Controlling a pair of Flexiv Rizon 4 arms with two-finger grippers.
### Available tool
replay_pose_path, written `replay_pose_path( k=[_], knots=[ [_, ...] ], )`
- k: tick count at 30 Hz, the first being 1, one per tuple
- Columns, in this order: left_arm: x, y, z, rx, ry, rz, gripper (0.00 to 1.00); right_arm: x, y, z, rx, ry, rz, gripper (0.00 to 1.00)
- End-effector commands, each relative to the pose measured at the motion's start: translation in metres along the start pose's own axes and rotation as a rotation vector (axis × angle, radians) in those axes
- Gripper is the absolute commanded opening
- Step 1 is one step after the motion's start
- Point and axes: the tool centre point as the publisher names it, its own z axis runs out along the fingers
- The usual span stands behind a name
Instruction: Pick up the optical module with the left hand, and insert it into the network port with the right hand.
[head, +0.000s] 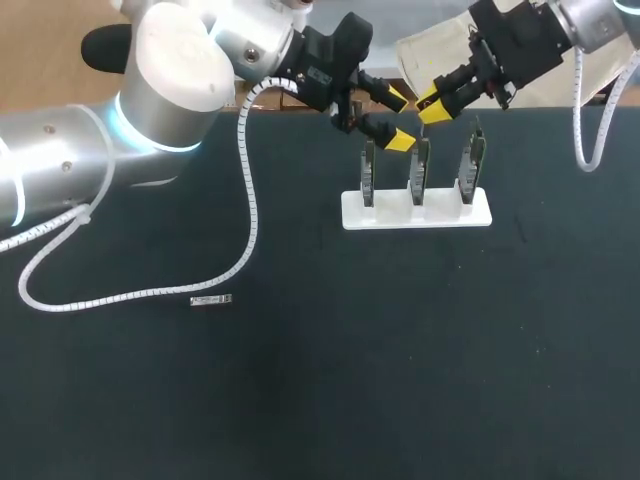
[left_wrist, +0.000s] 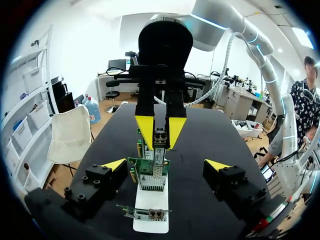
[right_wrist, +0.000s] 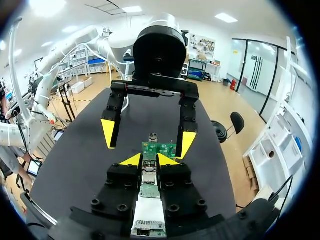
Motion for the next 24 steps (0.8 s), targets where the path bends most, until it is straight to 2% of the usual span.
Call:
replay_pose_path(
  k=[1,20,21,22,23,24],
  knots=[
    [0.0003,-0.0009,0.0004,-0.004,-0.001,0.001,1.00,0.0018,-0.0001,0.0022,0.004,0.005,0.001,0.00],
    [0.0003,-0.0009,0.0004,-0.004,-0.001,0.001,1.00,0.0087,-0.0024,0.0066,0.028,0.019,0.026,0.00],
    [0.0003,-0.0009,0.0004,-0.004,-0.001,0.001,1.00,0.0088,-0.0025,0.0066,0.028,0.019,0.028,0.25],
    [0.0003,-0.0009,0.0004,-0.004,-0.001,0.001,1.00,0.0088,-0.0025,0.0066,0.027,0.019,0.029,0.79],
    [0.0003,-0.0009,0.0004,-0.004,-0.001,0.001,1.00,0.0088,-0.0025,0.0065,0.026,0.020,0.030,1.00],
    [0.0003,-0.0009,0.0004,-0.004,-0.001,0.001,1.00,0.0088,-0.0025,0.0065,0.026,0.020,0.030,1.00]
  ],
)
